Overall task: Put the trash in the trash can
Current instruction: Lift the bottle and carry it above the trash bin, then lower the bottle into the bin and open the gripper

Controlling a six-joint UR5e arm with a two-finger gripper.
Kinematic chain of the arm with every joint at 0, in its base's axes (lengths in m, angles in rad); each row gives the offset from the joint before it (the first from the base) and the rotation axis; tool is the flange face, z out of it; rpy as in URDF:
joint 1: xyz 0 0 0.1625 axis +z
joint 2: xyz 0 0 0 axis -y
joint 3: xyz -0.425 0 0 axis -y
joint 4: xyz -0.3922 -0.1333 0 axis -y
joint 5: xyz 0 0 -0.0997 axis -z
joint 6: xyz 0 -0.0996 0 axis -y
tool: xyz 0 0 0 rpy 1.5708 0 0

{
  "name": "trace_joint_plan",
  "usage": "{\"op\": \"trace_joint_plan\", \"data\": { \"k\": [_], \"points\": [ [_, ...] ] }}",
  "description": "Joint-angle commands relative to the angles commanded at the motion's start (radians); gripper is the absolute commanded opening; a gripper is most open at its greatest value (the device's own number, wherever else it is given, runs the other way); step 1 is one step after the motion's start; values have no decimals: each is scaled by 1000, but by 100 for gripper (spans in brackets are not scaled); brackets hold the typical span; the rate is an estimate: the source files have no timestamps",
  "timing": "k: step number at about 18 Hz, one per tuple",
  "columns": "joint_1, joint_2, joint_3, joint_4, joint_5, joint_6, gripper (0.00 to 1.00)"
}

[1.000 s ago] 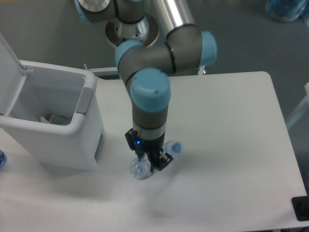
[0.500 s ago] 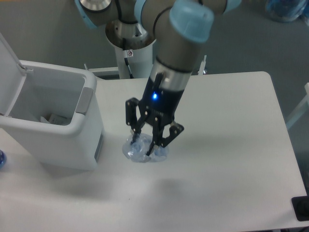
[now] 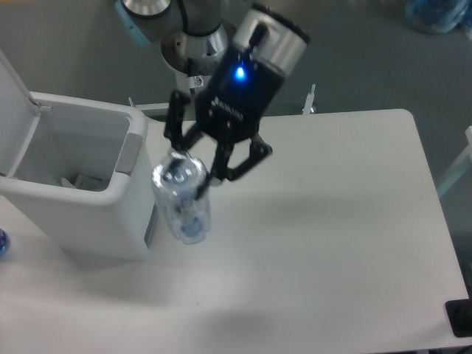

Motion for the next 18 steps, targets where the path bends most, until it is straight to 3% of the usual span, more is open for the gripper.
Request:
{"op": "trace_joint_plan", "data": {
  "k": [6,11,18],
  "points": [
    [-35,112,-54,-8,-98,-55,48],
    [-100,175,-164,5,-95,-37,48],
    [-124,201,-271,8,-92,20,49]
  ]
}}
